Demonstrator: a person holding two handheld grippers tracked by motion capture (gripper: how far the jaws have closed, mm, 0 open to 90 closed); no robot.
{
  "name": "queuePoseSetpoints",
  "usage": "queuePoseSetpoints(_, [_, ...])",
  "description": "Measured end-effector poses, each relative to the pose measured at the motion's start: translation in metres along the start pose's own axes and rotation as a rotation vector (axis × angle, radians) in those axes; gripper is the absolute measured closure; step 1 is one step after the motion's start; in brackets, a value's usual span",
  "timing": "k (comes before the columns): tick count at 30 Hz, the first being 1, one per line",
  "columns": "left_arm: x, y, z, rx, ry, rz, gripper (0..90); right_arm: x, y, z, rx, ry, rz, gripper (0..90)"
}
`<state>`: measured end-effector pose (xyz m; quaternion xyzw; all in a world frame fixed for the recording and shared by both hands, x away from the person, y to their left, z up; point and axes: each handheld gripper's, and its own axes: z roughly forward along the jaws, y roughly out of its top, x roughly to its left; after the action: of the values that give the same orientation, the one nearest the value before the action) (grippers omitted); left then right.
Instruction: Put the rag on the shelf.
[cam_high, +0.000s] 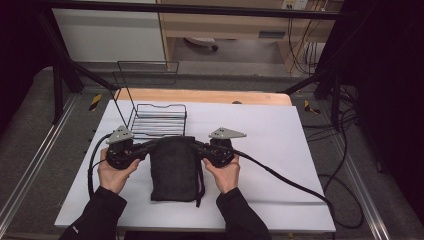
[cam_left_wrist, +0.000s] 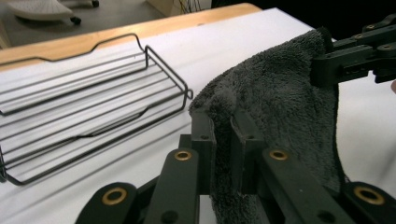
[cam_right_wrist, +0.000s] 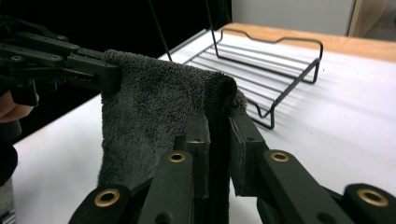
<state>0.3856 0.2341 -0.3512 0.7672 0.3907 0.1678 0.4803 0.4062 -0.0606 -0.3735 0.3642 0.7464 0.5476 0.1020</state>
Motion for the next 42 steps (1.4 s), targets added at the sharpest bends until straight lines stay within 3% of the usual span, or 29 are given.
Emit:
queuePoseSetpoints(22, [-0.014, 0.029, -0.037, -0.169, 0.022, 0.043, 81.5, 0.021, 0.04, -0.028, -0.144, -0.011, -0.097, 80.5])
queuePoseSetpoints(42, [-0.007, 0.059, -0.062, -0.329, 0.059, 0.048, 81.7, 0.043, 0.081, -0.034, -0.28, -0.033, -0.159, 80.6])
